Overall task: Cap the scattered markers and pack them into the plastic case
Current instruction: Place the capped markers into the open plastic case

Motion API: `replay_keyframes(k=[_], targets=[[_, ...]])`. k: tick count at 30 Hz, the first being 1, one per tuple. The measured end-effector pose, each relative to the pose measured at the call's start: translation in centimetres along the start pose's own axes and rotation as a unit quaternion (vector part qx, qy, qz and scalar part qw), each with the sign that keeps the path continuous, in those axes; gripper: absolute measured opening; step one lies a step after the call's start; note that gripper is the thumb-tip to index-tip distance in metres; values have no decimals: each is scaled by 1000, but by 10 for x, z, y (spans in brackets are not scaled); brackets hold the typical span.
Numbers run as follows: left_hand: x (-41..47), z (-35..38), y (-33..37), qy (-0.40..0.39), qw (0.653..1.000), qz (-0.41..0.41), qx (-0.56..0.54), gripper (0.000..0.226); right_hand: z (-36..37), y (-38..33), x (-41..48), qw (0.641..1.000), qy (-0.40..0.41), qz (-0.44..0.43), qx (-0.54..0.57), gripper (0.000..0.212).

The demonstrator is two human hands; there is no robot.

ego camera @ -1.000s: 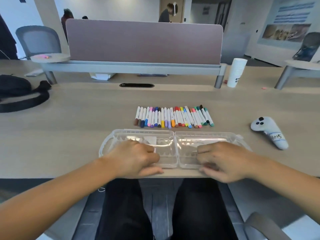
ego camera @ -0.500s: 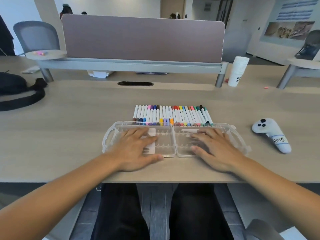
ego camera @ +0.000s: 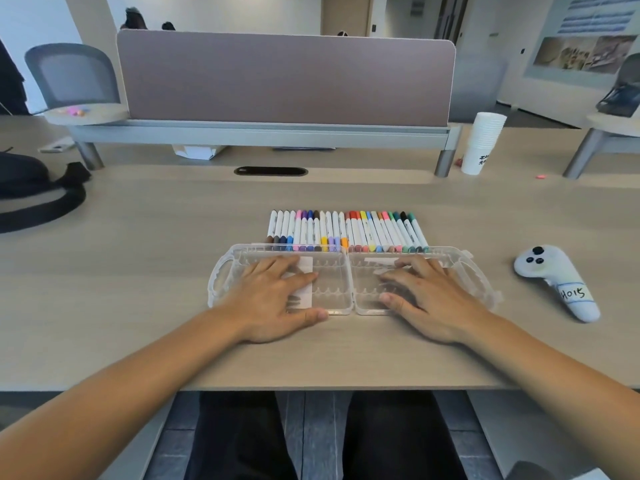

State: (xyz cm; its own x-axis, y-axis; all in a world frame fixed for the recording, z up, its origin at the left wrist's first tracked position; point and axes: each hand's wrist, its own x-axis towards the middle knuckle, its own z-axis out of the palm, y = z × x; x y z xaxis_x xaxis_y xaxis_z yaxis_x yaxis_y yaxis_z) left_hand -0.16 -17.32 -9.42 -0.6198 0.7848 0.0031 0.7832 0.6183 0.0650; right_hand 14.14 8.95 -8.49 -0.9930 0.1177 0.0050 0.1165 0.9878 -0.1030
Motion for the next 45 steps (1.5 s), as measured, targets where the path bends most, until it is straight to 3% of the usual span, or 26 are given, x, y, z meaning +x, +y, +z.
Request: replay_keyframes(k=[6, 9, 14, 19, 23, 28, 32, 45], targets=[[-2, -7, 4, -15, 1000, 0, -18, 94, -8, -2, 2, 998, -33, 11, 50, 88], [2, -20, 4, -11, 997, -12, -73, 95, -22, -6, 11, 992, -43, 56, 104, 75], [40, -40, -13, 73, 990, -37, -117, 92, -39, -1, 56, 991, 24, 81, 108, 51], [102, -46, -41, 95, 985, -69, -126, 66, -42, 0, 128, 990, 37, 77, 112, 42], [139, -39, -64, 92, 980, -105, -144, 70, -42, -11, 183, 992, 0, 29, 120, 40], [156, -21, -69, 119, 967, -155, -164, 48, -41, -22, 227, 994, -55, 14, 94, 45], [155, -19, -70, 120, 966, -183, -137, 48, -36, -27, 247, 992, -82, 10, 99, 26], [153, -15, -76, 174, 952, -187, -168, 44, -46, -38, 255, 983, -76, 45, 162, 35]])
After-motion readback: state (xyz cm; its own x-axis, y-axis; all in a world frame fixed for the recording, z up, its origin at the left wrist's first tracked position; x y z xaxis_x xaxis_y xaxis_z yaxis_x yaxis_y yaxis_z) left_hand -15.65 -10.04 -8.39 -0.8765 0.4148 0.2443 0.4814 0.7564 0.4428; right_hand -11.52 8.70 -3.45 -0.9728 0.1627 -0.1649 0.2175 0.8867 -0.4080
